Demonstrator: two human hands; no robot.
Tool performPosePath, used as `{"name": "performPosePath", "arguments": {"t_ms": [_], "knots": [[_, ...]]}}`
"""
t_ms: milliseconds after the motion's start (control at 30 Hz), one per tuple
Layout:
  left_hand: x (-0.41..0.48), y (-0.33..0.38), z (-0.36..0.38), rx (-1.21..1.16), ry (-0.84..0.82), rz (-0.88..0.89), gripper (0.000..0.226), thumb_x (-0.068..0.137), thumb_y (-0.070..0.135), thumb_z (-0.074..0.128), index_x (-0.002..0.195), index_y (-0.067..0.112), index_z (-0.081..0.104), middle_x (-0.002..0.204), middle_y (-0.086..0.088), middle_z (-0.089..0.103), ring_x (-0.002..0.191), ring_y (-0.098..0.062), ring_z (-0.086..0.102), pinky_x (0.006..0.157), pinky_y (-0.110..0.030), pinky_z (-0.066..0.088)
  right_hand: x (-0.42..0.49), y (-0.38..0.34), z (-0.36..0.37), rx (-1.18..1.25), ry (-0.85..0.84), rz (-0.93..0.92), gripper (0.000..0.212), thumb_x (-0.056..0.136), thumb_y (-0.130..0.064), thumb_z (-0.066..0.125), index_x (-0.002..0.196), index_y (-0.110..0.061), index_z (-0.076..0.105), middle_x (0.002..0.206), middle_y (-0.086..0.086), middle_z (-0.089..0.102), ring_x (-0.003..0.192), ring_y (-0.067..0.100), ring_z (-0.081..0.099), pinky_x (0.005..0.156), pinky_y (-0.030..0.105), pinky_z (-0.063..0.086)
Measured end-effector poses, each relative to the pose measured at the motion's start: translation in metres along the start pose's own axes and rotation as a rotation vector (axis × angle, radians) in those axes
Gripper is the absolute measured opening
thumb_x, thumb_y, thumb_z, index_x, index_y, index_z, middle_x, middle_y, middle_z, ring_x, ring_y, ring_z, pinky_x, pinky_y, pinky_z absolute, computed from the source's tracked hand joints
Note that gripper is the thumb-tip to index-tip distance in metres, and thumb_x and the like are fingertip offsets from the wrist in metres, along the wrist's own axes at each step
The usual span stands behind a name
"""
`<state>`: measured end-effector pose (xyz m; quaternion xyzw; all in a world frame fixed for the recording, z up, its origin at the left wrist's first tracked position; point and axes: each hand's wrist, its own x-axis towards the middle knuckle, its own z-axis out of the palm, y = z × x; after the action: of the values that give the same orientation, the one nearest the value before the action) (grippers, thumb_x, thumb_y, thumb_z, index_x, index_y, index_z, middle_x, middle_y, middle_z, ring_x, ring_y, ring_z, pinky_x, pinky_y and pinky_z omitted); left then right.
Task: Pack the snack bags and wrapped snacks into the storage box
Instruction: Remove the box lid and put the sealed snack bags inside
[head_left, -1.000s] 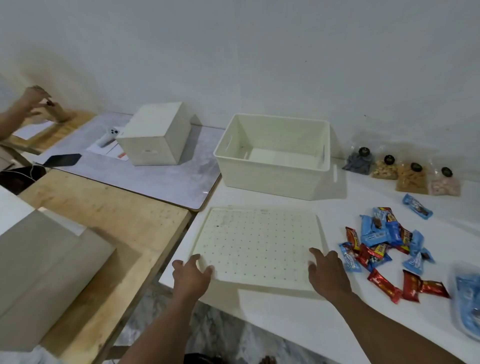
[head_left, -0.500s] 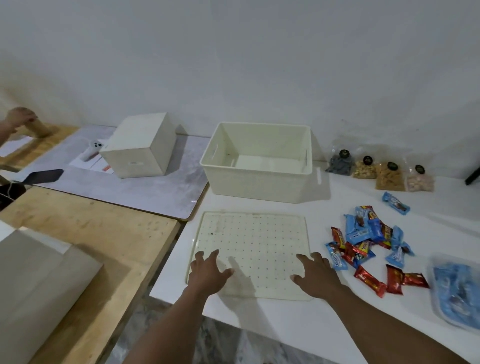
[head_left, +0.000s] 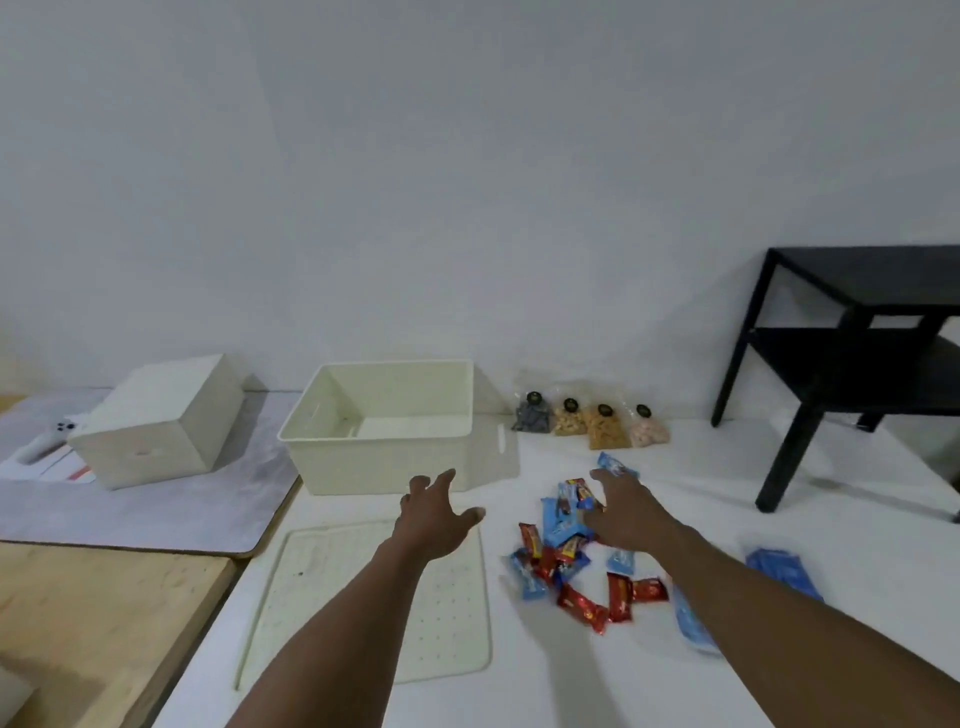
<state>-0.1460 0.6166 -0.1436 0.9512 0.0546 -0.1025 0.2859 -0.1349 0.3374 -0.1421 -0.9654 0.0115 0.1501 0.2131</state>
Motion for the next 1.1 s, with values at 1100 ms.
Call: {"name": "performPosePath", "arguments": {"t_ms": [1100], "knots": [[0.373,0.201,0.214,-0.145,-0.249,0.160,0.063,0.091,0.029,0.064,0.148,0.031,0.037,0.141,-0.012,0.042,0.126,-0.031,0.051,0.100,-0.030,0.041,0.347,0.209,-0.062,0.445,0.158,0.394,0.062,0.092,-0.027,0.062,0.148,-0.014,0.037,0.147,0.015,0.048,0.131,0.034,0.048,0.103,0.036,0.041]]}}
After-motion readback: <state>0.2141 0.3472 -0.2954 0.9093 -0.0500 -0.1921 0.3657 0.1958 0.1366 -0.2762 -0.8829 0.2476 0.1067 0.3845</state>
